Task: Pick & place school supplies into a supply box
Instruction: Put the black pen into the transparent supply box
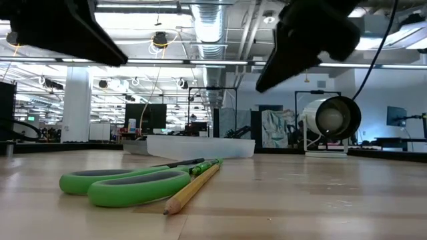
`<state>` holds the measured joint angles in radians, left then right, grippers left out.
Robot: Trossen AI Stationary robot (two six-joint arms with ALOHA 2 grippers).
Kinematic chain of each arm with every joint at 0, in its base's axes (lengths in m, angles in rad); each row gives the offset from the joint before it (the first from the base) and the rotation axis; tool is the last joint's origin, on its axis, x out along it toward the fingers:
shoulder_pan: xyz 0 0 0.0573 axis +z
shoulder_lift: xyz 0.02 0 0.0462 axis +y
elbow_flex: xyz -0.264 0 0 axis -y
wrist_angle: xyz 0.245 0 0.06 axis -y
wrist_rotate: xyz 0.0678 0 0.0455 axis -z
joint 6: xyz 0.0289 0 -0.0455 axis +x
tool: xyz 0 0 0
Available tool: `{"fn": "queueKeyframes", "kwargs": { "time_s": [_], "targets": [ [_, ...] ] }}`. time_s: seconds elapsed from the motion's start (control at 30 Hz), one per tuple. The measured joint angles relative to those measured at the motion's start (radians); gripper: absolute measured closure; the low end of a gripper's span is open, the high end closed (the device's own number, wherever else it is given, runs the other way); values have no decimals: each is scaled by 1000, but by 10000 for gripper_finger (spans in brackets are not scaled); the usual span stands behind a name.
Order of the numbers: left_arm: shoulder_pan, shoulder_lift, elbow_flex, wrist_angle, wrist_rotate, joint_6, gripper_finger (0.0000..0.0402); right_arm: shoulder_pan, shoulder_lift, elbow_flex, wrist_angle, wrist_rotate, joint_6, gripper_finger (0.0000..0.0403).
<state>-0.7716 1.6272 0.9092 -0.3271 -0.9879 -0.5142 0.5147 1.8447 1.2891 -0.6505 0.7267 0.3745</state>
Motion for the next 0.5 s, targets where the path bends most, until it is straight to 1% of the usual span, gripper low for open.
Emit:
{"fn": "queueKeyframes", "kwargs": {
  "time_s": [0.1, 0.13, 0.33, 0.4, 0.5],
  "targets": [
    [20, 0, -51, 102, 24, -5, 271, 39, 7, -8, -59, 67, 125, 285],
    [28, 3, -68, 138, 29, -15, 271, 48, 8, -8, -67, 75, 150, 285],
    [90, 10, -164, 319, 40, -25, 271, 64, -1, -6, -181, 80, 382, 285],
    [125, 11, -192, 381, 65, -24, 271, 63, -2, -6, -214, 84, 424, 285],
    [178, 11, -236, 498, 142, -4, 271, 59, -2, -6, -231, 84, 439, 285]
  ]
}}
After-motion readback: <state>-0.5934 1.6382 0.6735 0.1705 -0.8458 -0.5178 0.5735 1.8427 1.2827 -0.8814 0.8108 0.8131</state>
